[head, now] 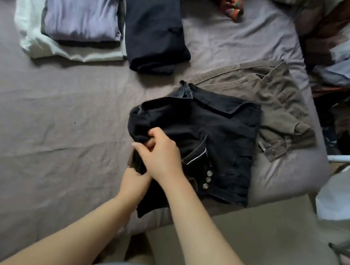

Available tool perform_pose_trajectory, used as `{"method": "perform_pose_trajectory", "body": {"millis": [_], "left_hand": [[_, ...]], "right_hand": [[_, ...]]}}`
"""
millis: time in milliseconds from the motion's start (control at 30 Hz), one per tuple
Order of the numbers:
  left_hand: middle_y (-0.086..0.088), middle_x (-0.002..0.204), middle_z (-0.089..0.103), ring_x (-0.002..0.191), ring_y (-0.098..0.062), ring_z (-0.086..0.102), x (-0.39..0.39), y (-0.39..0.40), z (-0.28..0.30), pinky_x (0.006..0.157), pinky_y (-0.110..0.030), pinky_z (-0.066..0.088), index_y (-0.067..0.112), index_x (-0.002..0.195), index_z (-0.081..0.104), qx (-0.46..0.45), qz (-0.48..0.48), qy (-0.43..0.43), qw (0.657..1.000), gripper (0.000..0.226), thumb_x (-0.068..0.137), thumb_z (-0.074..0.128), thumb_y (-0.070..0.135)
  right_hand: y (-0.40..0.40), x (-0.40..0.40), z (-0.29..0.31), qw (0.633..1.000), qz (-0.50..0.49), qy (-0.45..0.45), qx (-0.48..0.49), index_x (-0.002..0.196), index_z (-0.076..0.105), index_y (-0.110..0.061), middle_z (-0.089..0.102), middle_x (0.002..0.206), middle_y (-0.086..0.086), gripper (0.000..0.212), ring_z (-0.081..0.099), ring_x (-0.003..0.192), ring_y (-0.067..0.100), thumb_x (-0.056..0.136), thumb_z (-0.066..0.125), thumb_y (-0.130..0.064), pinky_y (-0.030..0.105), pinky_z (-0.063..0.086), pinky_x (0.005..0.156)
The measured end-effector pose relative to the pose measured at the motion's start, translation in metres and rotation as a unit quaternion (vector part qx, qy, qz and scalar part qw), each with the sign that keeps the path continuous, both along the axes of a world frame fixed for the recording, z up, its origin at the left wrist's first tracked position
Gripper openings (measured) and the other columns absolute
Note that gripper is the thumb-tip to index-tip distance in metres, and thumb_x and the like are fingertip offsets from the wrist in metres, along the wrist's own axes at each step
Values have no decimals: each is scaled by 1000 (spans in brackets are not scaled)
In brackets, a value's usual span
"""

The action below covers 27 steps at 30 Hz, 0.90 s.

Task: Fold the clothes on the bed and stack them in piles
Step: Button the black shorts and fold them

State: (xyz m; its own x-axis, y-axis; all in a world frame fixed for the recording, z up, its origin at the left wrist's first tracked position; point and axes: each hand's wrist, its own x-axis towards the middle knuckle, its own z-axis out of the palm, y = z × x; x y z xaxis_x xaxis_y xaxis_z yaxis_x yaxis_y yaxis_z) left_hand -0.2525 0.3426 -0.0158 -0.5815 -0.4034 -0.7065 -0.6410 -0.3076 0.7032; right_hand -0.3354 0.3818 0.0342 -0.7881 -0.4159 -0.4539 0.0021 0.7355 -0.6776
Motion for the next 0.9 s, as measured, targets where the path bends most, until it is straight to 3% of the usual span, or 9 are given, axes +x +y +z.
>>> {"method": "perform_pose_trajectory", "body": {"millis": [133,233,333,433,533,633,700,800,900], "left_hand": [[-9,112,65,96,-16,64,49,-60,-2,66,-20,51,11,132,45,-59,82,-17,995,44,91,61,12],[-6,91,63,77,-9,58,76,-105,-2,49,-9,42,1,121,50,-128,85,-44,987,27,95,52,8],[-2,81,56,74,-14,56,100,-151,-6,47,-9,40,1,118,51,-139,130,-68,979,22,100,42,10],[-6,82,57,79,-22,57,135,-195,-16,60,-28,44,2,116,50,-89,220,-100,966,20,100,40,9],[-10,95,64,94,-29,61,176,-227,-32,70,-38,49,6,114,55,-118,240,-138,954,22,94,53,14],[-13,128,57,116,-30,56,207,-244,-46,93,-42,45,10,135,46,-150,246,-164,943,51,89,65,21],[-15,143,45,128,-32,46,218,-249,-54,104,-40,37,10,146,30,-181,245,-203,931,70,88,68,22],[-16,139,42,125,-37,41,221,-240,-57,104,-46,32,16,148,27,-328,151,-267,894,76,85,67,26],[-12,127,45,117,-32,45,214,-208,-62,100,-45,36,11,138,45,-408,19,-169,897,66,84,59,47]], "right_hand": [[-72,42,-13,997,67,-36,-31,114,55,-13,69,99,7,35,60,101,31,86,67,-30,36,44,85],[-133,72,-18,990,123,-54,-43,117,53,-12,68,105,12,34,59,103,33,89,64,-27,37,44,86],[-190,102,-26,982,162,-69,-61,119,52,-10,66,108,14,35,58,104,33,89,64,-24,39,46,88],[-236,134,-35,973,197,-94,-74,120,52,-10,65,109,14,35,59,103,32,89,65,-21,41,47,90],[-259,161,-49,960,230,-135,-81,128,51,-12,66,110,10,45,59,106,27,86,67,-14,39,45,95],[-246,174,-63,953,270,-117,-70,140,41,-20,63,115,3,61,57,109,22,85,66,-14,37,44,97],[-217,174,-72,965,252,-54,-40,140,42,-22,60,118,-1,56,54,111,18,88,63,-20,33,43,98],[-154,171,-89,973,225,50,17,135,49,-19,57,122,-3,48,50,116,15,90,62,-29,28,41,97],[-103,175,-109,953,282,71,87,134,51,-15,53,129,0,57,48,122,19,84,69,-35,31,40,102]]}}
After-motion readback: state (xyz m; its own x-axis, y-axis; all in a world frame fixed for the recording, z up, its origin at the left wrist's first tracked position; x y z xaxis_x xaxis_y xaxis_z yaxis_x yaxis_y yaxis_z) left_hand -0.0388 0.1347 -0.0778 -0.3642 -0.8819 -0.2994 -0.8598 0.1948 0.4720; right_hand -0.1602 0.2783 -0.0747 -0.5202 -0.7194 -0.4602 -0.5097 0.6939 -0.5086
